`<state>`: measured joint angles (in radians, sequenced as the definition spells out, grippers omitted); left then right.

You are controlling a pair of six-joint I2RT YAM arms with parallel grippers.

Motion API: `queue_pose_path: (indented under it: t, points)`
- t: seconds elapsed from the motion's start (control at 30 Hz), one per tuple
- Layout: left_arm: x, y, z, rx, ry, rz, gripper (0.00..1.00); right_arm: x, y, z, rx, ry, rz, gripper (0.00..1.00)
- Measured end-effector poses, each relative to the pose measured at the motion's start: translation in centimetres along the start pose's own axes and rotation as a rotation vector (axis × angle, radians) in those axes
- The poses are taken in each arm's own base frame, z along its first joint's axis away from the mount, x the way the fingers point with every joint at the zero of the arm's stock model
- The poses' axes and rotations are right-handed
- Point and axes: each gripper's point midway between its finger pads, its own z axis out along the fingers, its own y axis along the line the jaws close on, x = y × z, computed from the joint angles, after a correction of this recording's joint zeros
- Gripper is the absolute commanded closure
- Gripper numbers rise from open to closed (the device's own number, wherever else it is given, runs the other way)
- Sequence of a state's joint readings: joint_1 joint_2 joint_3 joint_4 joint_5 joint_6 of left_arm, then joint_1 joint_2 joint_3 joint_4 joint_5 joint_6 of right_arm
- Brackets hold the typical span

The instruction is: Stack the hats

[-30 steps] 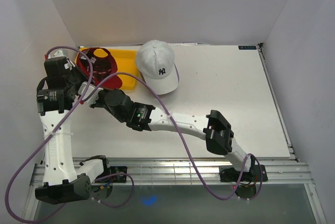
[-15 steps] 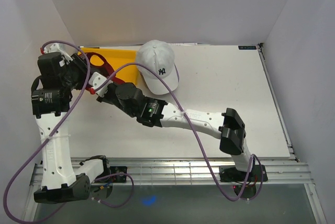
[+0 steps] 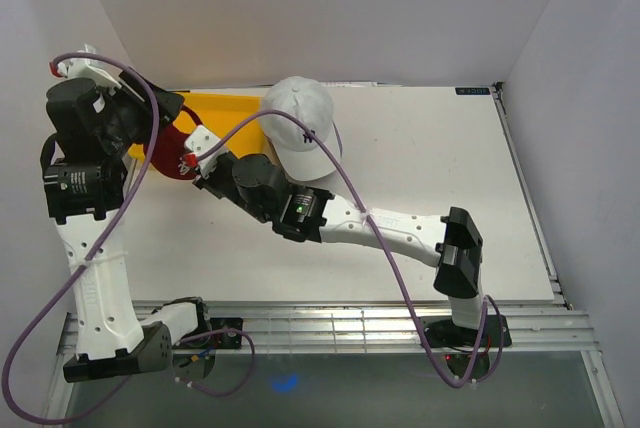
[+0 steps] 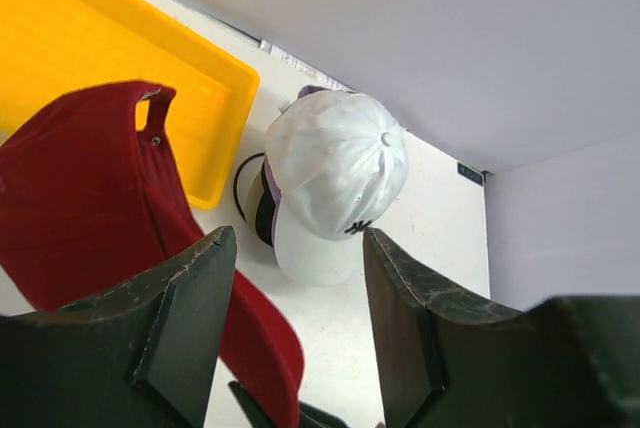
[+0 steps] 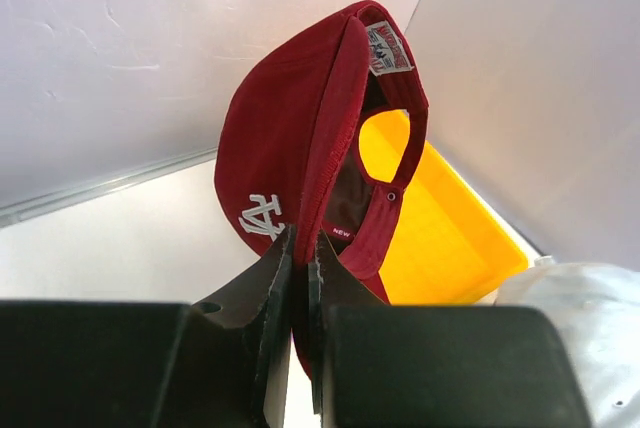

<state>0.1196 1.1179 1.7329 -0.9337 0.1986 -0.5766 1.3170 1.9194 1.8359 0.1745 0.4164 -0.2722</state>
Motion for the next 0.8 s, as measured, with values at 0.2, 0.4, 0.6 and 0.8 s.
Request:
queue_pose_path:
  t: [0.2, 0.4, 0.6, 0.8]
  points:
    - [-4.0, -2.9, -0.7, 0.06, -0.086, -0.007, 0.36, 0.5, -1.2, 0.2, 0.0, 0.021, 0.171, 0.92]
    - [-6.3, -5.8, -3.5, 0.148, -0.163, -0.023, 0.38, 2.1, -8.7, 1.6, 0.062, 0.024, 0.444, 0.92]
    - [-4.6, -5.9, -5.8, 0.18, -0.155, -0.054, 0.41, 1.2, -17.8, 1.7, 0.177, -0.091, 0.724, 0.92]
    - [-0.4, -5.1, -6.9, 0.189, -0.071, -0.089, 0.43, -2.1, -23.6, -1.3, 0.241, -0.299, 1.017, 0.92]
